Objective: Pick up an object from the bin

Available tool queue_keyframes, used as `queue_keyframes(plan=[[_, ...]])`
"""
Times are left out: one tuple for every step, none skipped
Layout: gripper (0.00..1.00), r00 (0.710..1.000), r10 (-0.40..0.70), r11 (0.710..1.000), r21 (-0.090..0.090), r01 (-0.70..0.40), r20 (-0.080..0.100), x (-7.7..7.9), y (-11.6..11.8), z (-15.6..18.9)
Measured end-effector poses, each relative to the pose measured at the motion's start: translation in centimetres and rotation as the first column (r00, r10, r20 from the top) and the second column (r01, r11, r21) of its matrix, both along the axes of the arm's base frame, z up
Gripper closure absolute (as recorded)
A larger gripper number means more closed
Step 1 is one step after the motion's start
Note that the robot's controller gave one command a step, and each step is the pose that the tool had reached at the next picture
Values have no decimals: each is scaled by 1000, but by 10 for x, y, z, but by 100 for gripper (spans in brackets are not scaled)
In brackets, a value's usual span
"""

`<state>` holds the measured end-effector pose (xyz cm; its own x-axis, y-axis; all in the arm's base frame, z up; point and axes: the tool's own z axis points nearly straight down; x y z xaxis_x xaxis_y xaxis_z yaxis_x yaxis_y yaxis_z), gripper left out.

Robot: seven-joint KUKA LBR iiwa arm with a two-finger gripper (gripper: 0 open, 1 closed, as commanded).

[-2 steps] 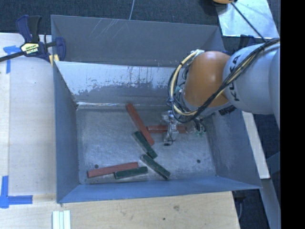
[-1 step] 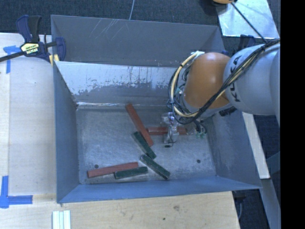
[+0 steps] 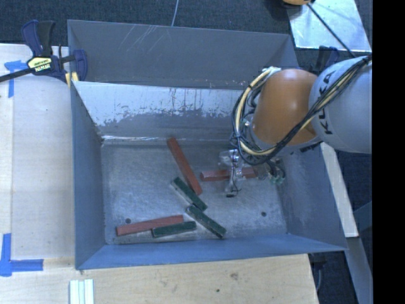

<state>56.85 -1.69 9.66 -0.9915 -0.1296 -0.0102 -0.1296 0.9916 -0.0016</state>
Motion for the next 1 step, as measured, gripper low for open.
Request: queue_keyframes(plan=[[100,999,-35,999,0,35,1,-1,6,161]])
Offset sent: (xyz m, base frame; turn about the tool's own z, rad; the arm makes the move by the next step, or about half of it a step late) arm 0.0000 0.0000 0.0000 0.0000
